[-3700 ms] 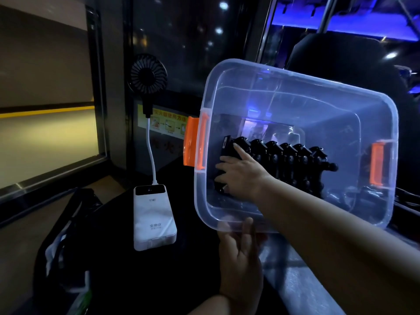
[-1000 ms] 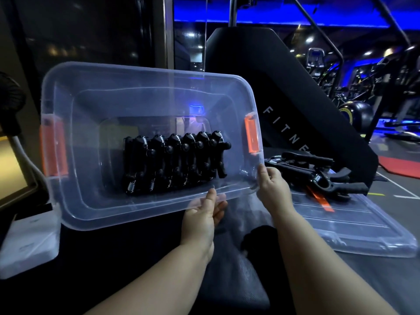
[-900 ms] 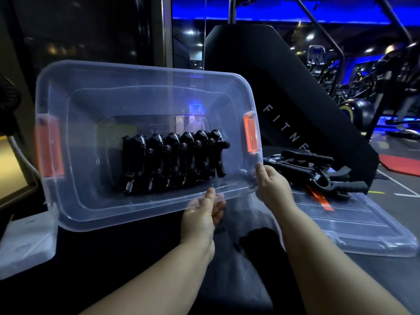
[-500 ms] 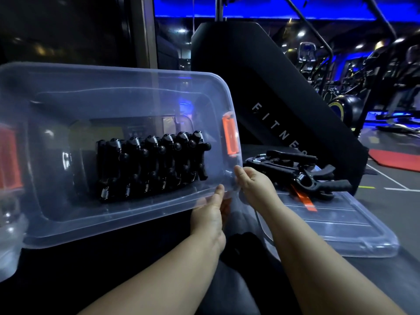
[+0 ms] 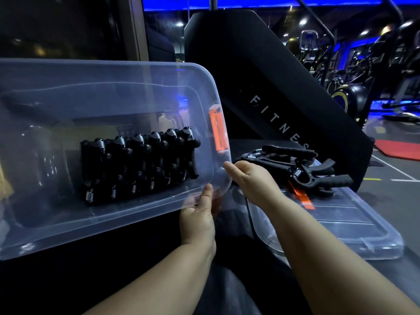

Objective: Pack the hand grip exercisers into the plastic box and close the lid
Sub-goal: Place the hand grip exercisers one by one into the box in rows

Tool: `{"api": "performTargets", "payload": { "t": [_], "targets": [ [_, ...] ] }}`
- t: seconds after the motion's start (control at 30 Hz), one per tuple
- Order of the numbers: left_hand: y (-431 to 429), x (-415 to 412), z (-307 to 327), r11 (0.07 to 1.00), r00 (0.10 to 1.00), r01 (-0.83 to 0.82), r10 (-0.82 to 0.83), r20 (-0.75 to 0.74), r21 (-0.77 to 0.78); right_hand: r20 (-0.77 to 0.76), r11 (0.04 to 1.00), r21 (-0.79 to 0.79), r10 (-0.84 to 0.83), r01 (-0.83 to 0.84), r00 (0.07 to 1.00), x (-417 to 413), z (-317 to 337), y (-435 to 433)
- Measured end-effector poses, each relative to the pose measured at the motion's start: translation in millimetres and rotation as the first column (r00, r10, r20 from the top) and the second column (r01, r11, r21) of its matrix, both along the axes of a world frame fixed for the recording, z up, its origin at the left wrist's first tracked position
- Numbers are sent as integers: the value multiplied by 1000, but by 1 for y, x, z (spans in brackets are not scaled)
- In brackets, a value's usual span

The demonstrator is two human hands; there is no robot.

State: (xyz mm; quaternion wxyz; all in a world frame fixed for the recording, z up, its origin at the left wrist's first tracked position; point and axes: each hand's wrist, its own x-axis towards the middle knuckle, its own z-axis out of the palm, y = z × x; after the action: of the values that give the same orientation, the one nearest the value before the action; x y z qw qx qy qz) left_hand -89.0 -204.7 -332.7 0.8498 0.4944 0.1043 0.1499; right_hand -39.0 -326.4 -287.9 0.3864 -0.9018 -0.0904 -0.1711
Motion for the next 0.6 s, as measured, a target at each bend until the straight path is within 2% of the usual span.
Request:
{"api": "performTargets", "payload": {
  "t": [0.2,0.33,0.5,0.6],
  "targets": [
    [0,1,-2,1000,998,30,-30,54,3,173,968,-138,-184,209,968,11,5,-29],
    [1,1,-2,999,998,35,-35,59,-5,219,873,-322,-309,367,926,25,3,-40],
    [1,0,-3,999,998,35,-34,52,-11,155,778,-503,-347,376,925,42,-4,-52],
    [2,-1,-3,999,998,30,-29,52,-12,241,711,-590,-298,383,924,50,-6,-46]
  ]
}}
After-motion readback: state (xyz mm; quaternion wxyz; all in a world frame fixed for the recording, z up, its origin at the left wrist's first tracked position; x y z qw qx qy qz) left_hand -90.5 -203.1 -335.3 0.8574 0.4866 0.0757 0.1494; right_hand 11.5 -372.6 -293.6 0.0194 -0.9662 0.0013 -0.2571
